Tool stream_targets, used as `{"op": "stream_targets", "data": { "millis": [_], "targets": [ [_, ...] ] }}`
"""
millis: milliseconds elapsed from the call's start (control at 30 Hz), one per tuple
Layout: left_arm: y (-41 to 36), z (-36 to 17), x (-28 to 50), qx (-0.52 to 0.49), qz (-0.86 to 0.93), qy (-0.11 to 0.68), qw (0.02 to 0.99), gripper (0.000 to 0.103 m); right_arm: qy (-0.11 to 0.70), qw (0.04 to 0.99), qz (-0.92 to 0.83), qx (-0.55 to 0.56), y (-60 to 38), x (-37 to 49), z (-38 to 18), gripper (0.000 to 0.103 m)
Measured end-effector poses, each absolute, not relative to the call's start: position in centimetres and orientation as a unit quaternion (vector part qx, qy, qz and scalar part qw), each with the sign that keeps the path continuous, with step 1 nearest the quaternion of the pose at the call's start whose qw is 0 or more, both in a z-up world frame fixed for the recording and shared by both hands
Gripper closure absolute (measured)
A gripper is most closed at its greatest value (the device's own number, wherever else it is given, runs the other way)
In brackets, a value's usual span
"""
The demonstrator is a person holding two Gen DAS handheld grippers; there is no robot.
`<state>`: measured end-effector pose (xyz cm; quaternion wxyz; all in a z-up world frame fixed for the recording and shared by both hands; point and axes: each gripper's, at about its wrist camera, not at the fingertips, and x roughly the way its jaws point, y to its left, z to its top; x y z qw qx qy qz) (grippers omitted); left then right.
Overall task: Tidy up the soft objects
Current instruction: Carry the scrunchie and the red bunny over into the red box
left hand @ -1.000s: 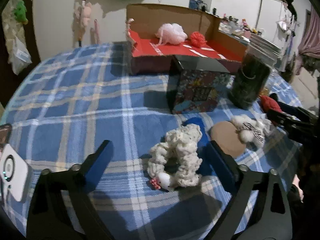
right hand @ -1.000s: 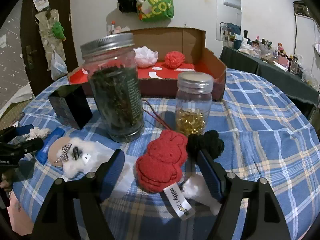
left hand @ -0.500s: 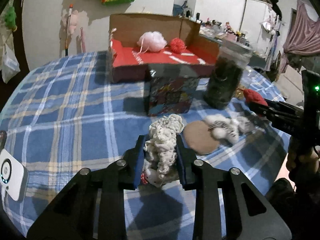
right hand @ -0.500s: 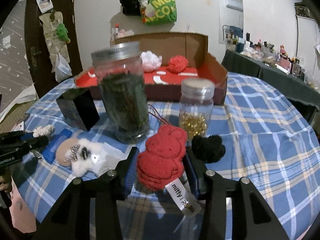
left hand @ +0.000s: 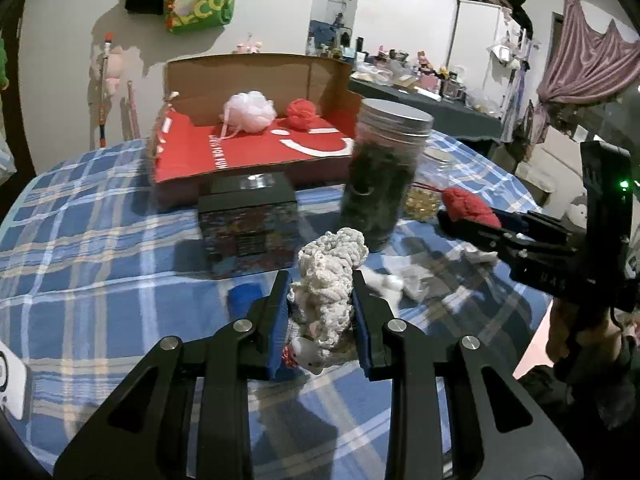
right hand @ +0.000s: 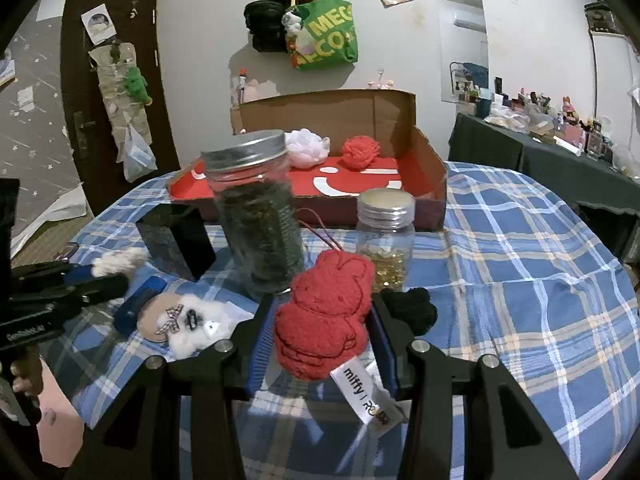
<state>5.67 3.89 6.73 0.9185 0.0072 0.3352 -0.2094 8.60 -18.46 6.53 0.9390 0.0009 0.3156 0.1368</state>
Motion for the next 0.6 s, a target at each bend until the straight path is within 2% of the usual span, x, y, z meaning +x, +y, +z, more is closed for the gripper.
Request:
{"op": "stream_targets", "data": {
  "millis": [600],
  "targets": [
    [-1.1,6.0,7.3,-0.001,-0.251,0.353,0.901,0.076,0.319,0.933,0.165,0.007,-17.9,8.3,6.2,0.055]
  ]
}}
